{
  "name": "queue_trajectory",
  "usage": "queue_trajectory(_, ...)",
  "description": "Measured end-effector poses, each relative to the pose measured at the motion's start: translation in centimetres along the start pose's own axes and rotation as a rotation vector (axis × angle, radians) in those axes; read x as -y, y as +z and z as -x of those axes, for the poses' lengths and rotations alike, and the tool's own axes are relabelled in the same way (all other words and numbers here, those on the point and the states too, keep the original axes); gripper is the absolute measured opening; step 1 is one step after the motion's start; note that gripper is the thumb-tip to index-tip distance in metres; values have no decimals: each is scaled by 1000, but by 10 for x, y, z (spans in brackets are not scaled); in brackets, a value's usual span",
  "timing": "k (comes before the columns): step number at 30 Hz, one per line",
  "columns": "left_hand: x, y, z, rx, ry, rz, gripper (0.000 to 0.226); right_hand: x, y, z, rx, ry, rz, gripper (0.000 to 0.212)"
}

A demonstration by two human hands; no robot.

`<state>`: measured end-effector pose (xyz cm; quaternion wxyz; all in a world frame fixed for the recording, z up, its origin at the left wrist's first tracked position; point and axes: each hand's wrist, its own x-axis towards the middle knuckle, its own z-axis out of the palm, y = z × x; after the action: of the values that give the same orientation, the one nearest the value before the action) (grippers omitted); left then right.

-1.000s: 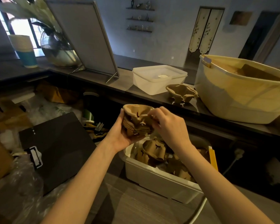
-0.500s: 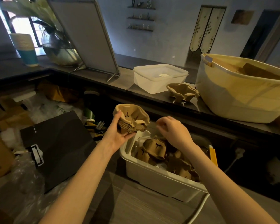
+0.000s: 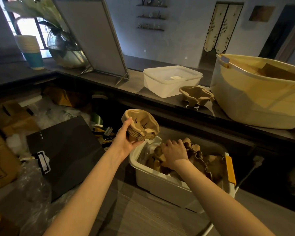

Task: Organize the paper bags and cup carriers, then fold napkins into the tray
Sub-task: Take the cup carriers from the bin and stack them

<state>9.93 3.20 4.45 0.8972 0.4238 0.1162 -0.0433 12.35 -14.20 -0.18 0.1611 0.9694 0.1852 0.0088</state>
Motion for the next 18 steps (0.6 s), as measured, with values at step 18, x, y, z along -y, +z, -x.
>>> queue_trajectory(18, 6, 6, -11, -184, 77, 4, 35, -51, -61, 34, -463, 262, -1374, 30)
